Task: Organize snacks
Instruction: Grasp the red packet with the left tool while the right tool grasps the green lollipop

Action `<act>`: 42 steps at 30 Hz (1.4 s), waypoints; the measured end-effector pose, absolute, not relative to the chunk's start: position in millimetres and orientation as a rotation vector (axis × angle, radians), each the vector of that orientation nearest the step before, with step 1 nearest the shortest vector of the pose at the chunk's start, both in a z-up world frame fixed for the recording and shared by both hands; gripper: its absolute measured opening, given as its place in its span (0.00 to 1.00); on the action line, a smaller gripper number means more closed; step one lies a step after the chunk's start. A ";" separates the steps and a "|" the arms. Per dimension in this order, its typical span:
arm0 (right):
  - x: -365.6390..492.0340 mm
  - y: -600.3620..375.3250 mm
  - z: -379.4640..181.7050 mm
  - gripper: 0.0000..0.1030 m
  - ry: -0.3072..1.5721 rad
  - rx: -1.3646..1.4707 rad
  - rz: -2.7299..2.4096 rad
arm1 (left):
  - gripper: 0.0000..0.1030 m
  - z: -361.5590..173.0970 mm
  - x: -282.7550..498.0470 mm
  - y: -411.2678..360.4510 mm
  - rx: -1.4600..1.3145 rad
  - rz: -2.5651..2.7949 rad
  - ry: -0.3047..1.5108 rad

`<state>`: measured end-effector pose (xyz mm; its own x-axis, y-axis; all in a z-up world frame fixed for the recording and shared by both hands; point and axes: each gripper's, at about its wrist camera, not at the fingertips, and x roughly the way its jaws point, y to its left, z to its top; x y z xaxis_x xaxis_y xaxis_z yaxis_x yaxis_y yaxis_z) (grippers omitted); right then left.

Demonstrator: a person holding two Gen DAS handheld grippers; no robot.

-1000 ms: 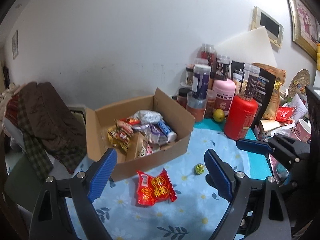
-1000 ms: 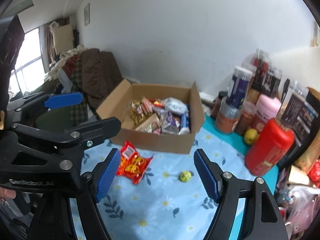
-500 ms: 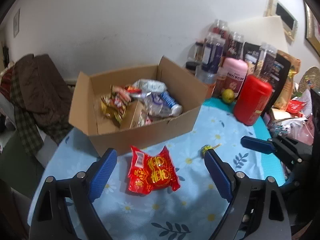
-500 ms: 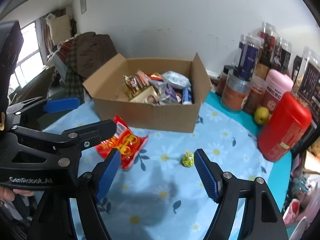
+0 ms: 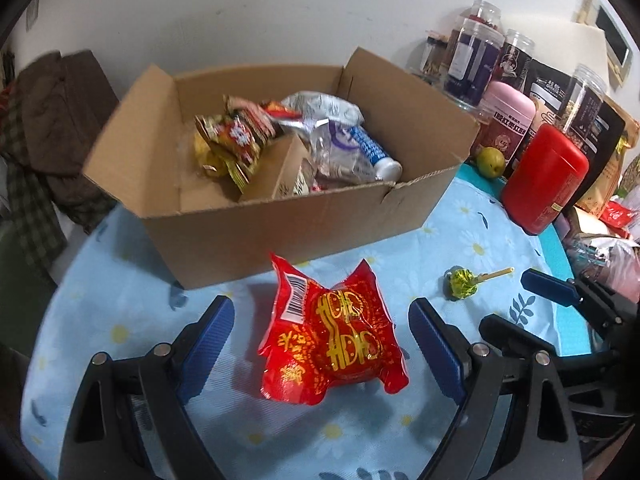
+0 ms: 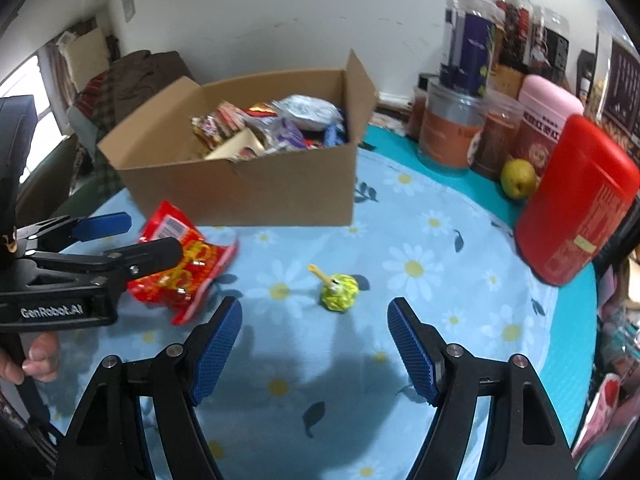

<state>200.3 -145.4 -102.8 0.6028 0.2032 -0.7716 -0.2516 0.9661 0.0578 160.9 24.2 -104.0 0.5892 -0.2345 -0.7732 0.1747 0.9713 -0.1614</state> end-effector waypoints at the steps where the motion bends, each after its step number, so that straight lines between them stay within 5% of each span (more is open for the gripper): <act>1: 201.7 -146.3 -105.3 0.74 0.890 -0.060 0.257 | 0.87 -106.4 163.5 23.8 -0.083 -0.252 0.919; 21: 222.0 -157.3 -141.5 0.71 0.974 -0.039 0.198 | 0.87 -147.0 185.0 -4.1 0.021 -0.237 1.036; 33: 241.4 -155.9 -144.4 0.46 0.978 -0.003 0.206 | 0.72 -143.0 179.9 12.7 -0.044 -0.294 0.972; 38: 245.4 -145.6 -146.4 0.24 0.967 -0.040 0.220 | 0.70 -141.0 178.5 15.6 -0.052 -0.321 0.979; 42: 243.1 -146.0 -146.4 0.23 0.970 -0.030 0.231 | 0.70 -140.5 176.0 17.3 -0.062 -0.328 0.990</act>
